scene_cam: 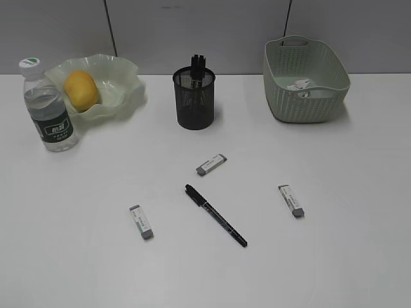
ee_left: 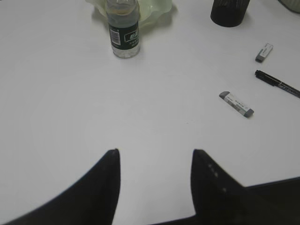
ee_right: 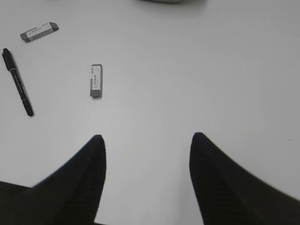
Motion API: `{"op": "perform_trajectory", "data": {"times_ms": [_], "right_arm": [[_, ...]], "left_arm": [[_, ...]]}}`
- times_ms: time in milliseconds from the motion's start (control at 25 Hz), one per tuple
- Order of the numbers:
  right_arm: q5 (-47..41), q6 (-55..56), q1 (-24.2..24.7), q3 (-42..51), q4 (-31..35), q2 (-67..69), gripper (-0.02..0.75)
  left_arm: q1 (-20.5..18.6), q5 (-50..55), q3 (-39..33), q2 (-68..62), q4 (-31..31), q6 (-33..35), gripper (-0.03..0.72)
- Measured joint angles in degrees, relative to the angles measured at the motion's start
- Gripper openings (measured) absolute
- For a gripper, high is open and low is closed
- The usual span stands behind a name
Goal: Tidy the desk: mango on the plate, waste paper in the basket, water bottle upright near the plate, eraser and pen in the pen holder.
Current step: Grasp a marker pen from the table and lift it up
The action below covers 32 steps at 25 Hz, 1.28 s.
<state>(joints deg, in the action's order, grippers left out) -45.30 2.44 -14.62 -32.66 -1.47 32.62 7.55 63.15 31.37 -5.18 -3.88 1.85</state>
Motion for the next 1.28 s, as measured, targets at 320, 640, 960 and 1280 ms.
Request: {"op": "perform_trajectory", "data": {"times_ms": [320,640,960,1280], "right_arm": [[2.5,-3.2,-0.3,-13.4,0.9,26.8,0.456],[0.9,-4.5,-11.7,-27.3,1.5,49.1,0.456],[-7.7,-4.1,-23.3,-42.6,2.1,68.1,0.456],[-15.3,-2.0,-27.6,-56.0,1.9,81.5,0.456]], "left_arm": [[0.0,-0.1,0.0,0.0,0.0,0.0,0.405],[0.0,-0.1,0.0,0.0,0.0,-0.1,0.540],[0.0,-0.1,-0.1,0.0,0.0,-0.2,0.546],[0.0,-0.1,-0.1,0.0,0.0,-0.2,0.546]]}}
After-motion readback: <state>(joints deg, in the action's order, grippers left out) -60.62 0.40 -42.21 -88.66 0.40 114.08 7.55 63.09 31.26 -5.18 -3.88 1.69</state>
